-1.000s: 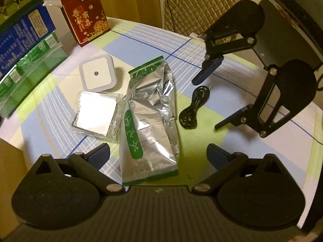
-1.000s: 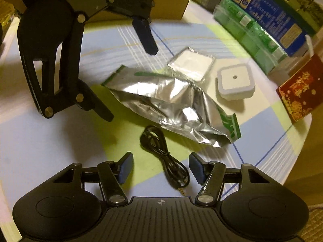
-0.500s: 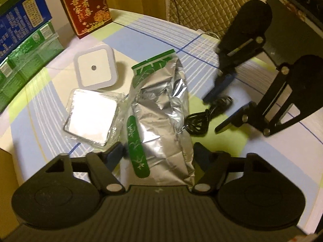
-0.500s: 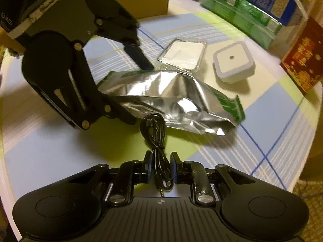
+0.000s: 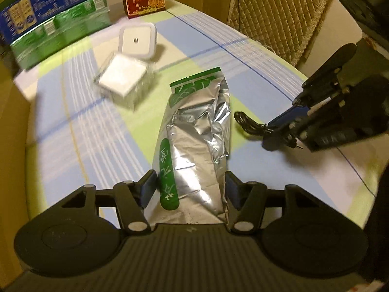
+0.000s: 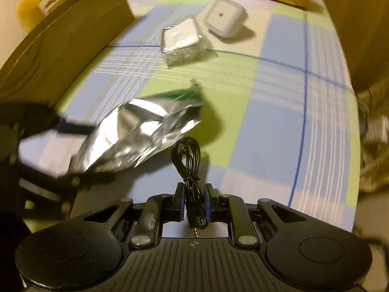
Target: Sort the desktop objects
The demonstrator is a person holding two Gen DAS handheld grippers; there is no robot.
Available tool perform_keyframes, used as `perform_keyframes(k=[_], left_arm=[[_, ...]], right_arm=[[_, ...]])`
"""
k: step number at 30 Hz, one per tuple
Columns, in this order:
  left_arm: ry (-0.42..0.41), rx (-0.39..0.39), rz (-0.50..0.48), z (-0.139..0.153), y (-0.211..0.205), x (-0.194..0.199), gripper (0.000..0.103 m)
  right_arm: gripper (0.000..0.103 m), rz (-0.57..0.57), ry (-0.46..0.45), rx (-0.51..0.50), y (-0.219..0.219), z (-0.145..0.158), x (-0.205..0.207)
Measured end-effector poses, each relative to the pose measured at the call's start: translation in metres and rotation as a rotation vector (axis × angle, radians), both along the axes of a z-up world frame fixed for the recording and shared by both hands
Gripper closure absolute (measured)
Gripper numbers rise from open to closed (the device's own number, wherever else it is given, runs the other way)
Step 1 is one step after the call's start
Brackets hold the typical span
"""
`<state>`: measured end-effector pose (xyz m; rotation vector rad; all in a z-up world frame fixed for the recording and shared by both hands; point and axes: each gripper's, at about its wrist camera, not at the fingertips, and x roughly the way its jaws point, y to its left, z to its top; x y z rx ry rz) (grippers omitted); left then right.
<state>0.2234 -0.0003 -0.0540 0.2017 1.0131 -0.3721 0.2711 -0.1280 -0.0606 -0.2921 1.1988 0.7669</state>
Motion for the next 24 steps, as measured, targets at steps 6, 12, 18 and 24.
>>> perform_keyframes(k=[6, 12, 18, 24], left_arm=[[0.025, -0.037, 0.029, 0.004, 0.001, -0.050, 0.041], [0.024, -0.039, 0.037, 0.009, 0.003, -0.060, 0.028], [-0.008, -0.033, 0.002, 0.013, -0.005, -0.046, 0.020], [-0.002, -0.027, -0.027, 0.004, -0.010, -0.030, 0.020]], right_arm=[[0.090, -0.148, -0.016, -0.008, -0.021, 0.004, -0.029], [0.086, -0.158, -0.053, 0.005, -0.035, 0.000, -0.040], [0.076, -0.096, -0.110, 0.027, -0.031, -0.006, -0.042], [0.078, -0.008, -0.221, -0.005, -0.023, -0.012, -0.059]])
